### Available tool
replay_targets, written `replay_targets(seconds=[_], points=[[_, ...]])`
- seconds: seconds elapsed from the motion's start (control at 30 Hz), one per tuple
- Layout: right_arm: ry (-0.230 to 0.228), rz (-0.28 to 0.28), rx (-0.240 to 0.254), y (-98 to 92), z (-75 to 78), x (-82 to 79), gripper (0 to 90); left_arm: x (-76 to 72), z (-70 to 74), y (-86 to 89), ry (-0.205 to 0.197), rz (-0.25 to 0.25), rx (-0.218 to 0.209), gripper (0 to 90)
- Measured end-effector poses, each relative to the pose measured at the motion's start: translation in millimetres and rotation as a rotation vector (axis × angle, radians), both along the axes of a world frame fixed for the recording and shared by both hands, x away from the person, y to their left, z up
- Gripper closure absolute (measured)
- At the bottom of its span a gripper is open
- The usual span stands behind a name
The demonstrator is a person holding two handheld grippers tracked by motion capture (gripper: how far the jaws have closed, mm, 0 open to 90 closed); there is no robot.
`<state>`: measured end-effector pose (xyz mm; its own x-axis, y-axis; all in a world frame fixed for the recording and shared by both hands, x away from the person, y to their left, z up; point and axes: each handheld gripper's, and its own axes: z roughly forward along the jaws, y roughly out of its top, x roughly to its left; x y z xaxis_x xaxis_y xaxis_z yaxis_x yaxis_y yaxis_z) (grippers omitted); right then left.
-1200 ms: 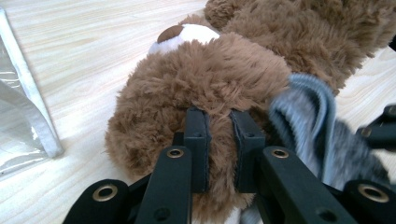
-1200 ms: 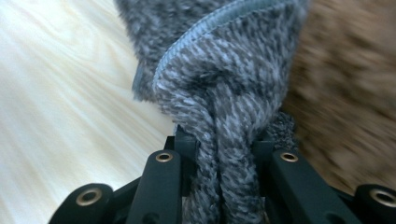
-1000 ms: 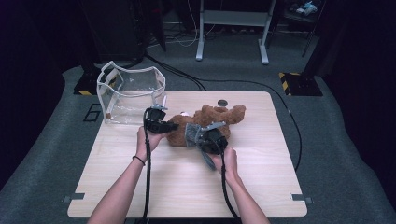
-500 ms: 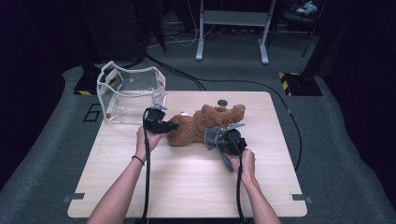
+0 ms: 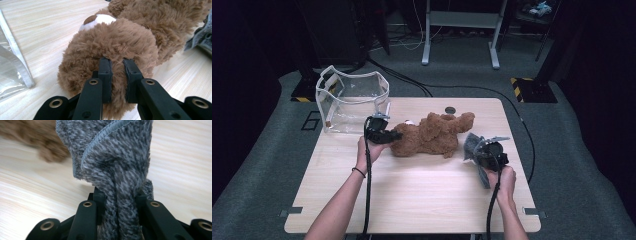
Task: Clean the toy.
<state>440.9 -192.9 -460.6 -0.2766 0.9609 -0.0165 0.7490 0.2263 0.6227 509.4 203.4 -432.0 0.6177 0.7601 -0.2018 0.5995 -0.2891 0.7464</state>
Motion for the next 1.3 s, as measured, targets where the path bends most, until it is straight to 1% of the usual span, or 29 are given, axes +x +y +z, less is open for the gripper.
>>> replay_targets(seconds=[0.03, 0.07, 0.1, 0.13, 0.2, 0.27, 0.3, 0.33, 0.37, 0.4, 0.53, 0.57, 0.6, 0.7, 0.73, 0.77, 0.8, 0.83, 0.87, 0.9, 0.93, 1.0, 1.07, 1.1, 1.13, 1.17, 1.2, 1.23, 1.3], points=[[0.008, -0.03, 0.013, -10.5, -1.1, -3.8, 72.0, 0.1, -0.2, 0.2, -0.011, -0.005, 0.005, 79.0], [0.011, -0.04, 0.004, -14.8, -2.1, -4.9, 71.5, 0.1, 0.0, 1.0, -0.01, -0.014, 0.013, 78.9], [0.011, -0.04, 0.004, -14.8, -2.1, -4.9, 71.5, -0.1, -0.2, 1.3, -0.012, -0.017, 0.013, 78.9], [0.02, -0.068, 0.005, -22.0, -3.1, -7.4, 71.1, -0.3, -0.6, 1.7, -0.017, -0.023, 0.012, 79.0], [0.027, -0.079, 0.011, -25.0, -3.8, -8.2, 71.0, -1.0, -1.0, 1.5, -0.019, -0.022, 0.006, 78.9], [0.027, -0.096, 0.001, -28.9, -4.7, -10.4, 70.7, -1.5, -1.0, 1.9, -0.02, -0.029, 0.012, 79.0], [0.026, -0.092, -0.002, -30.9, -5.7, -10.5, 70.6, -1.7, -1.3, 1.6, -0.022, -0.026, 0.006, 78.9], [0.036, -0.099, -0.008, -33.1, -7.2, -11.4, 70.1, -1.7, -1.3, 1.7, -0.022, -0.028, 0.007, 79.0], [0.033, -0.106, -0.013, -34.2, -7.9, -11.5, 69.9, -1.9, -1.3, 1.6, -0.023, -0.027, 0.006, 78.9], [0.033, -0.106, -0.013, -34.2, -7.9, -11.5, 69.9, -1.9, -1.0, 2.4, -0.022, -0.037, 0.016, 78.9], [0.047, -0.11, -0.006, -37.6, -11.3, -11.8, 65.4, -3.9, -1.8, 2.5, -0.025, -0.039, 0.015, 78.9], [0.064, -0.118, 0.002, -37.6, -12.0, -12.2, 63.2, -4.3, -2.2, 2.8, -0.03, -0.04, 0.018, 78.9], [0.072, -0.123, 0.006, -39.0, -14.5, -11.5, 54.5, -5.1, -2.7, 2.2, -0.03, -0.037, 0.013, 78.9], [0.093, -0.125, 0.016, -41.6, -16.8, -10.6, 39.6, -7.0, -3.1, 2.7, -0.032, -0.043, 0.02, 78.9], [0.093, -0.125, 0.016, -41.6, -16.8, -10.6, 39.6, -7.0, -3.1, 2.7, -0.032, -0.043, 0.02, 78.8], [0.094, -0.115, 0.02, -42.4, -17.1, -11.1, 32.3, -7.6, -3.5, 2.4, -0.032, -0.044, 0.016, 78.8], [0.098, -0.107, 0.036, -43.2, -17.3, -12.3, 21.0, -8.1, -3.7, 2.6, -0.031, -0.046, 0.017, 78.8], [0.098, -0.107, 0.036, -43.2, -17.3, -12.3, 21.0, -9.0, -4.1, 2.5, -0.035, -0.043, 0.017, 78.8], [0.091, -0.098, 0.034, -43.9, -17.2, -13.0, 16.2, -9.5, -4.5, 3.0, -0.037, -0.049, 0.021, 78.8], [0.098, -0.093, 0.043, -43.7, -16.4, -14.4, 14.7, -9.9, -4.9, 3.6, -0.035, -0.055, 0.022, 78.8], [0.091, -0.088, 0.054, -44.1, -15.5, -15.7, 11.3, -10.9, -5.6, 3.2, -0.036, -0.047, 0.012, 78.5], [0.08, -0.077, 0.062, -45.6, -14.0, -16.5, 8.3, -12.0, -6.6, 3.5, -0.039, -0.049, 0.013, 78.5], [0.081, -0.08, 0.067, -45.5, -12.3, -17.3, 7.4, -13.1, -7.0, 3.4, -0.04, -0.051, 0.013, 78.5], [0.069, -0.072, 0.068, -45.9, -10.8, -18.0, 6.9, -13.8, -7.2, 3.1, -0.04, -0.05, 0.011, 78.5], [0.063, -0.069, 0.081, -44.6, -6.7, -19.6, 5.0, -14.5, -7.5, 2.9, -0.049, -0.049, 0.015, 78.4], [0.063, -0.069, 0.081, -44.6, -6.7, -19.6, 5.0, -15.6, -7.6, 3.1, -0.049, -0.057, 0.022, 78.4], [0.052, -0.052, 0.08, -44.9, -5.0, -19.8, 4.4, -16.8, -8.2, 2.5, -0.053, -0.053, 0.021, 78.5], [0.052, -0.051, 0.089, -43.4, -2.7, -20.6, 4.3, -18.1, -8.3, 2.5, -0.053, -0.057, 0.026, 78.5], [0.027, -0.022, 0.09, -41.1, 3.2, -20.3, 3.9, -20.0, -9.3, 2.1, -0.059, -0.058, 0.03, 78.5]])
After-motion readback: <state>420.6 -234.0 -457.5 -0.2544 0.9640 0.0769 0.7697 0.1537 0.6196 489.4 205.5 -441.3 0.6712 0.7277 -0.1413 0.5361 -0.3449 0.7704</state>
